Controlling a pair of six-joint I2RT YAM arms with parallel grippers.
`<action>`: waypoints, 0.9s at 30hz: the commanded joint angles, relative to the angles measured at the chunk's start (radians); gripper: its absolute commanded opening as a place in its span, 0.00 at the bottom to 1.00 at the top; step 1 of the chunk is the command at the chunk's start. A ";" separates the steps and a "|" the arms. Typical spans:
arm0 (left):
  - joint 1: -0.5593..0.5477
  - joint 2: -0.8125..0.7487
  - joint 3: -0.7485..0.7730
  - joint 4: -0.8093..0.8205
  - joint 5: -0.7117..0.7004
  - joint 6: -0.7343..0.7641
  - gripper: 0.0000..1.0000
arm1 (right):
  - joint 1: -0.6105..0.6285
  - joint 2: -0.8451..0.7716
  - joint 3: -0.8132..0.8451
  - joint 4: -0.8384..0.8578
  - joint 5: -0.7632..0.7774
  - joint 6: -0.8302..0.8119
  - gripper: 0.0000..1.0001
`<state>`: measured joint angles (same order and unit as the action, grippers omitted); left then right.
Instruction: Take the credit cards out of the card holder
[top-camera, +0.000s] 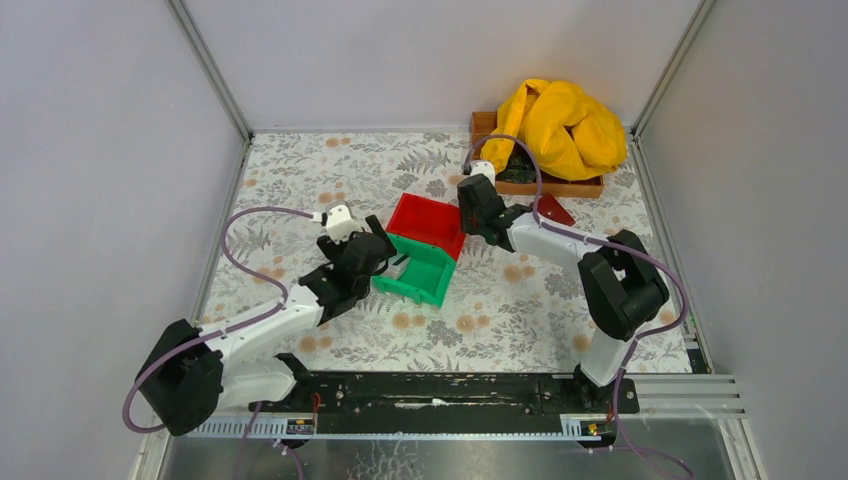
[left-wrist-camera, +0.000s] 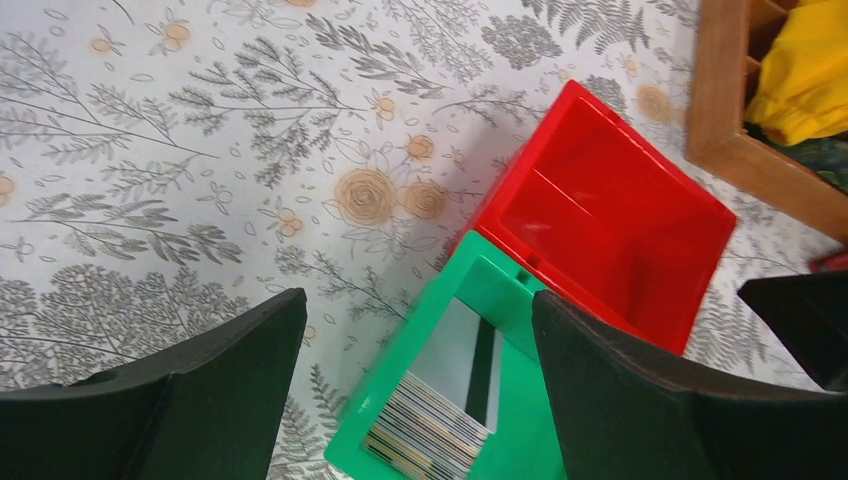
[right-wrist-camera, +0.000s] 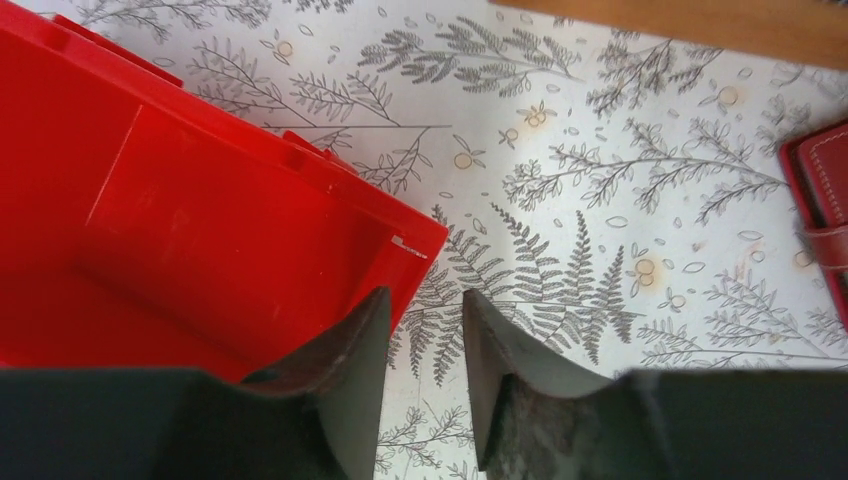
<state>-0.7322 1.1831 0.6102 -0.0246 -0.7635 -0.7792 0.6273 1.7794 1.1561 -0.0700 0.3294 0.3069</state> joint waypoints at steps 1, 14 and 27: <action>0.002 -0.052 0.005 -0.055 0.088 -0.076 0.89 | 0.000 -0.074 0.005 0.043 0.009 -0.028 0.34; -0.113 -0.336 -0.176 -0.261 0.164 -0.352 0.54 | 0.000 -0.090 -0.003 0.064 0.032 -0.062 0.00; -0.193 -0.348 -0.240 -0.274 0.171 -0.437 0.10 | 0.000 0.058 0.208 0.046 -0.231 -0.318 0.37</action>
<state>-0.9108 0.8585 0.3882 -0.2893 -0.5812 -1.1778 0.6273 1.8072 1.2858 -0.0441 0.2363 0.1474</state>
